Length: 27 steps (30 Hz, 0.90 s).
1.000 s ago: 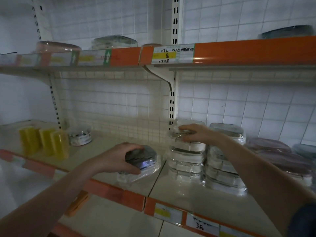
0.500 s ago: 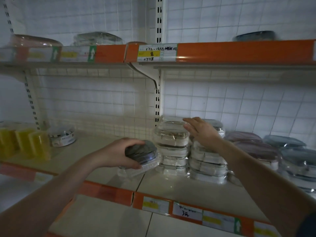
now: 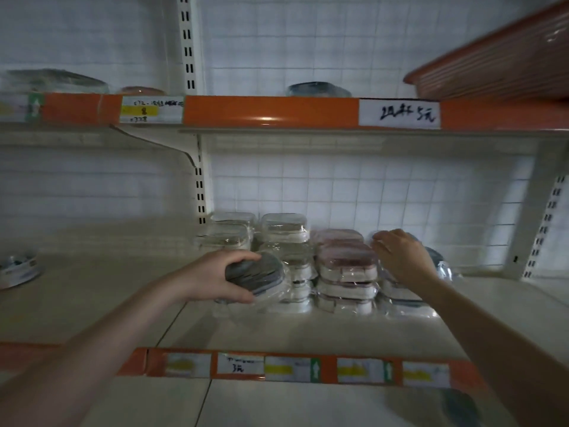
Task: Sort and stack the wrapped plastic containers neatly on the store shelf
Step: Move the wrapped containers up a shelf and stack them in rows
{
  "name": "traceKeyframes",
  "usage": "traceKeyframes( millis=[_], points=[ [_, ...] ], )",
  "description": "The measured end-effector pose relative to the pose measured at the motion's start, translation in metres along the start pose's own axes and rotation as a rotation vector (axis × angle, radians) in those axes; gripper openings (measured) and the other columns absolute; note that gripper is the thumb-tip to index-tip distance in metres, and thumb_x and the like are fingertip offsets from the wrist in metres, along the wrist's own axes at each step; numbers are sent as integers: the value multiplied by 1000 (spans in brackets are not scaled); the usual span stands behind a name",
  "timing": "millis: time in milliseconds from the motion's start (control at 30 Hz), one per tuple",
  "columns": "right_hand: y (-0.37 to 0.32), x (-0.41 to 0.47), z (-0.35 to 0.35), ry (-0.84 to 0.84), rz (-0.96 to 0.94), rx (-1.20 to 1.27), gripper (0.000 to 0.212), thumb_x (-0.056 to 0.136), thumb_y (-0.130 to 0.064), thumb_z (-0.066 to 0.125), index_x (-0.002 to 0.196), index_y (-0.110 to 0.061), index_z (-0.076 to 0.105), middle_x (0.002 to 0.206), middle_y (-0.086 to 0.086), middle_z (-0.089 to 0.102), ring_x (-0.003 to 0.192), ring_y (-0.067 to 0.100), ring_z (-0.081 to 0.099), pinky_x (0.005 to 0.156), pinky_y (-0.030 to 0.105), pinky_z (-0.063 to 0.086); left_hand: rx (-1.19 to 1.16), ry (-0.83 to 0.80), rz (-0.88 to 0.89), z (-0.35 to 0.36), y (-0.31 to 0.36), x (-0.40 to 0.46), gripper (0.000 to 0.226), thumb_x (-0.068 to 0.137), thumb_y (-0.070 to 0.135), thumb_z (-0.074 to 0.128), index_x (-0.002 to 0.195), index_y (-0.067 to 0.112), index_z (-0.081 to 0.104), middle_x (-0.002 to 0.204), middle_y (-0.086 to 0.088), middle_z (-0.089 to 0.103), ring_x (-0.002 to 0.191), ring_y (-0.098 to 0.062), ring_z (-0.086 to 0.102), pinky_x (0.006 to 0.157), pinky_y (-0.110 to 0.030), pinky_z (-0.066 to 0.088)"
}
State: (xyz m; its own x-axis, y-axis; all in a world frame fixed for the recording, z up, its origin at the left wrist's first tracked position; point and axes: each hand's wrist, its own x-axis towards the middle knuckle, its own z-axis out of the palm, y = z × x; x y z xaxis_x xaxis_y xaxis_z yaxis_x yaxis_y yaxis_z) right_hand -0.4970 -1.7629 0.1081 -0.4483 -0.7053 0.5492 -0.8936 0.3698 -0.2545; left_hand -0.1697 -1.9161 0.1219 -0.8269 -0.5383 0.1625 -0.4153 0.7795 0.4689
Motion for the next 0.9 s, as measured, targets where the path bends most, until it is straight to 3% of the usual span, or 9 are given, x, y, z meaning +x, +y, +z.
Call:
traceKeyframes(
  millis=[67, 200, 333, 500, 667, 900],
  points=[
    [28, -7, -13, 24, 50, -12, 27, 96, -25, 46, 110, -15, 66, 111, 13, 62, 101, 32, 55, 83, 37, 43, 18, -14, 14, 10, 23, 11, 76, 68, 44, 82, 133, 44, 42, 135, 16, 40, 123, -5, 40, 96, -22, 39],
    [83, -20, -36, 42, 130, -8, 28, 97, -27, 44, 114, -16, 64, 112, 14, 60, 103, 33, 54, 83, 37, 43, 6, -45, 31, 31, 71, 36, 74, 73, 41, 79, 136, 43, 40, 128, 20, 38, 117, -4, 42, 84, -20, 46],
    [133, -32, -52, 41, 142, -21, 30, 98, -29, 45, 117, -14, 63, 115, 15, 60, 104, 33, 55, 86, 39, 44, 66, -55, 58, 51, 114, 69, 80, 67, 55, 76, 137, 48, 37, 142, 17, 36, 125, -8, 40, 101, -35, 42],
    [182, -42, -67, 23, 185, -49, 29, 97, -30, 46, 114, -15, 64, 112, 15, 60, 102, 35, 56, 85, 40, 43, 19, -52, 137, 71, 166, 114, 75, 74, 37, 78, 139, 38, 40, 141, 11, 38, 118, -6, 40, 85, -22, 40],
    [214, -50, -75, 15, 238, -23, 28, 95, -31, 49, 114, -15, 63, 108, 16, 61, 100, 35, 57, 82, 38, 43, 42, -75, 180, 84, 200, 158, 74, 75, 36, 77, 139, 35, 40, 142, 10, 38, 120, -6, 38, 94, -22, 35],
    [240, -62, -66, 8, 308, -67, 27, 92, -28, 55, 115, -16, 64, 117, 10, 61, 104, 32, 58, 79, 35, 43, 35, -103, 238, 95, 212, 226, 71, 74, 33, 79, 136, 30, 46, 136, 11, 45, 118, -8, 43, 95, -22, 37]
  ],
)
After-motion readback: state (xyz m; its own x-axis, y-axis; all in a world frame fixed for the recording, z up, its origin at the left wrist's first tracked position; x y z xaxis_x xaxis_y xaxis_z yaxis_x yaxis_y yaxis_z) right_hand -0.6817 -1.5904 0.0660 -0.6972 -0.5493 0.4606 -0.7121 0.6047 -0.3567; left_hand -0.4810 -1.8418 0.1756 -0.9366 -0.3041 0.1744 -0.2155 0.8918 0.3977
